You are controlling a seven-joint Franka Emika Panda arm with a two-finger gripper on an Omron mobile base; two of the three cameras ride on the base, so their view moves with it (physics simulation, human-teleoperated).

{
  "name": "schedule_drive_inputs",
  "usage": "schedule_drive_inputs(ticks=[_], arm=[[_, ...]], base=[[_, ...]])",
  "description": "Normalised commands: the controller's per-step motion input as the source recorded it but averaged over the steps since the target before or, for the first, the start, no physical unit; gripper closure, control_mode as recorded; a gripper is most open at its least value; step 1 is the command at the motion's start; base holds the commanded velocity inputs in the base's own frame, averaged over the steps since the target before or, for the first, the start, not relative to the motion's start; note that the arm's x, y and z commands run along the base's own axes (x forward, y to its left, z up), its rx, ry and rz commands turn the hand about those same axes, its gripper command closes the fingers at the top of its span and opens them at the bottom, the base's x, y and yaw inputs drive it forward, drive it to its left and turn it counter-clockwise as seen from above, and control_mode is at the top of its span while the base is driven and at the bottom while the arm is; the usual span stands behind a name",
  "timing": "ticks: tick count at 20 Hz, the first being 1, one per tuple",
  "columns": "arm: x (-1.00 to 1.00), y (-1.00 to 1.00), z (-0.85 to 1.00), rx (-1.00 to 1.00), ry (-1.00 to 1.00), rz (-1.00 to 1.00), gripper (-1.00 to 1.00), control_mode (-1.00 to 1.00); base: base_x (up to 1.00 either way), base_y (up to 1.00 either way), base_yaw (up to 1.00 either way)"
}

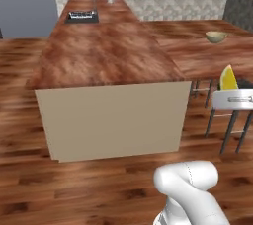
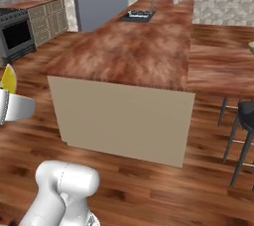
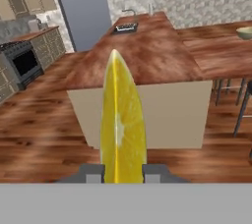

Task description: There is a bowl on the dining counter. Grab a lemon wedge from the fridge and place it in the bowl. Then get the liquor bottle and glass cup from the cabinet and place them next to the bowl.

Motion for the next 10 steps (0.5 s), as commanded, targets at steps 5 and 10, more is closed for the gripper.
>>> schedule_drive_inputs(ticks=[5, 10], arm=[[0.0, 0.0, 0.0, 0.0, 0.0, 0.0, 1.0, 1.0], [0.0, 0.0, 0.0, 0.0, 0.0, 0.0, 1.0, 1.0]], base=[[0.26, -1.0, 0.0], [0.39, -1.0, 0.0]])
